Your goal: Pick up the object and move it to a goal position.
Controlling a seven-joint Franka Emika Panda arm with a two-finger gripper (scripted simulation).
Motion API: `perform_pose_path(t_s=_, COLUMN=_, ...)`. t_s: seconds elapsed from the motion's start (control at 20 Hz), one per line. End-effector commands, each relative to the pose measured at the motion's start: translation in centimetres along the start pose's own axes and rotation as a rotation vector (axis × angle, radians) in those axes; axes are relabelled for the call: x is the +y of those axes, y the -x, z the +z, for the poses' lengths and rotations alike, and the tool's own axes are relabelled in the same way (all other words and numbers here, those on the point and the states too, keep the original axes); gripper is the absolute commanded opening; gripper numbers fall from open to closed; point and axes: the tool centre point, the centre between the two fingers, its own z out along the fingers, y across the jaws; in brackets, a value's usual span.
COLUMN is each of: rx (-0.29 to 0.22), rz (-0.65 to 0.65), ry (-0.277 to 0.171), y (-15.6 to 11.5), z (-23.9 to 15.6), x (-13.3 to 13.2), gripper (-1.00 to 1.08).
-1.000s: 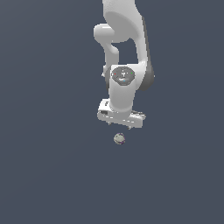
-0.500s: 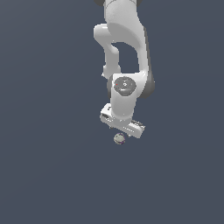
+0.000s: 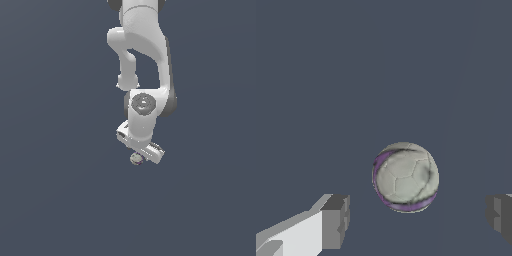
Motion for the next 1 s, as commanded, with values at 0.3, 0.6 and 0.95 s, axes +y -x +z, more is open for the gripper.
perform_pose_path(t_s=0.3, rx=0.001, rz=0.012, ry=0.000, y=0.0, z=0.5, x=-0.1, gripper=1.00)
perform_pose_path(t_s=0.6, rx=0.001, rz=0.016, ry=0.000, y=0.0, z=3.3, x=0.0, gripper=1.00)
perform_pose_path(t_s=0.95, rx=0.001, rz=0.017, ry=0.000, y=0.0, z=5.2, x=-0.1, gripper=1.00)
